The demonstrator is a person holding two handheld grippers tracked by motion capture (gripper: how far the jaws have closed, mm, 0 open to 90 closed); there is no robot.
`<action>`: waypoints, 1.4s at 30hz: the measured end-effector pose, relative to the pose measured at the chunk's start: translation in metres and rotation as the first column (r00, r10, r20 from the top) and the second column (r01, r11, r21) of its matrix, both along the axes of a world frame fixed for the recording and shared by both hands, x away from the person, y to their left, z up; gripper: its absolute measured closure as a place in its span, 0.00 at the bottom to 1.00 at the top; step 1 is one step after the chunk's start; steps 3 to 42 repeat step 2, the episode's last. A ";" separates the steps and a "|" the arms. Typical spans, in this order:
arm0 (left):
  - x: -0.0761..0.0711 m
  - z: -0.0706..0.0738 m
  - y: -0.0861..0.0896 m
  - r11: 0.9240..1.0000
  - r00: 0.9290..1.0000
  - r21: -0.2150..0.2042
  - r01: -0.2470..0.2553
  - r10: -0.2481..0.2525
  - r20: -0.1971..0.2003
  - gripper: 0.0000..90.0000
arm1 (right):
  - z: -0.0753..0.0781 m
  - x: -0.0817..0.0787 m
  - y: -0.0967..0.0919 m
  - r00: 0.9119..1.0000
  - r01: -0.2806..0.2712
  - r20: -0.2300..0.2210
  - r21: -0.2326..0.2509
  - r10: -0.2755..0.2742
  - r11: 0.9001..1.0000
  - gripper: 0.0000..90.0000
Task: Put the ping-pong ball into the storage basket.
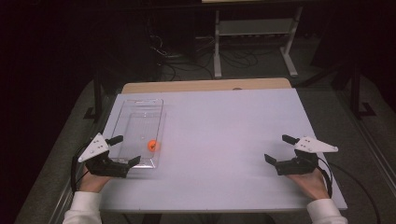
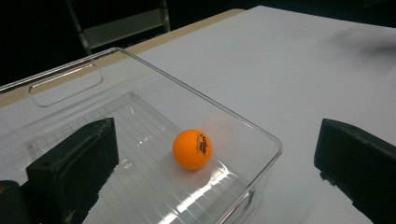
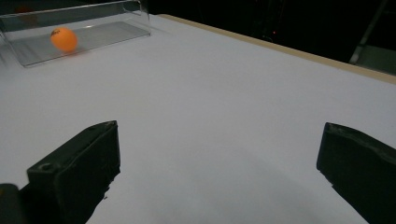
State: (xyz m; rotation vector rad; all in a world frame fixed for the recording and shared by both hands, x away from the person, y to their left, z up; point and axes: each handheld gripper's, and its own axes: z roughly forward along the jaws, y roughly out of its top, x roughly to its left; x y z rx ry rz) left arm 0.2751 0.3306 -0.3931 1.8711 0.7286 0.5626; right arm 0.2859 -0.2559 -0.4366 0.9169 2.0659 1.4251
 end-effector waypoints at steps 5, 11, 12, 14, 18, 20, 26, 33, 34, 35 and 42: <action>-0.001 0.000 0.000 1.000 1.000 0.000 -0.004 0.004 0.006 0.00 | 0.000 0.000 0.000 1.000 -0.001 -0.001 0.001 0.001 1.000 0.00; -0.001 0.000 0.000 1.000 1.000 0.000 -0.004 0.004 0.006 0.00 | 0.000 0.000 0.000 1.000 -0.001 -0.001 0.001 0.001 1.000 0.00; -0.001 0.000 0.000 1.000 1.000 0.000 -0.004 0.004 0.006 0.00 | 0.000 0.000 0.000 1.000 -0.001 -0.001 0.001 0.001 1.000 0.00; -0.001 0.000 0.000 1.000 1.000 0.000 -0.004 0.004 0.006 0.00 | 0.000 0.000 0.000 1.000 -0.001 -0.001 0.001 0.001 1.000 0.00; -0.001 0.000 0.000 1.000 1.000 0.000 -0.004 0.004 0.006 0.00 | 0.000 0.000 0.000 1.000 -0.001 -0.001 0.001 0.001 1.000 0.00; -0.001 0.000 0.000 1.000 1.000 0.000 -0.004 0.004 0.006 0.00 | 0.000 0.000 0.000 1.000 -0.001 -0.001 0.001 0.001 1.000 0.00; -0.001 0.000 0.000 1.000 1.000 0.000 -0.004 0.004 0.006 0.00 | 0.000 0.000 0.000 1.000 -0.001 -0.001 0.001 0.001 1.000 0.00; -0.001 0.000 0.000 1.000 1.000 0.000 -0.004 0.004 0.006 0.00 | 0.000 0.000 0.000 1.000 -0.001 -0.001 0.001 0.001 1.000 0.00; -0.001 0.000 0.000 1.000 1.000 0.000 -0.004 0.004 0.006 0.00 | 0.000 0.000 0.000 1.000 -0.001 -0.001 0.001 0.001 1.000 0.00; -0.001 0.000 0.000 1.000 1.000 0.000 -0.004 0.004 0.006 0.00 | 0.000 0.000 0.000 1.000 -0.001 -0.001 0.001 0.001 1.000 0.00; -0.001 0.000 0.000 1.000 1.000 0.000 -0.004 0.004 0.006 0.00 | 0.000 0.000 0.000 1.000 -0.001 -0.001 0.001 0.001 1.000 0.00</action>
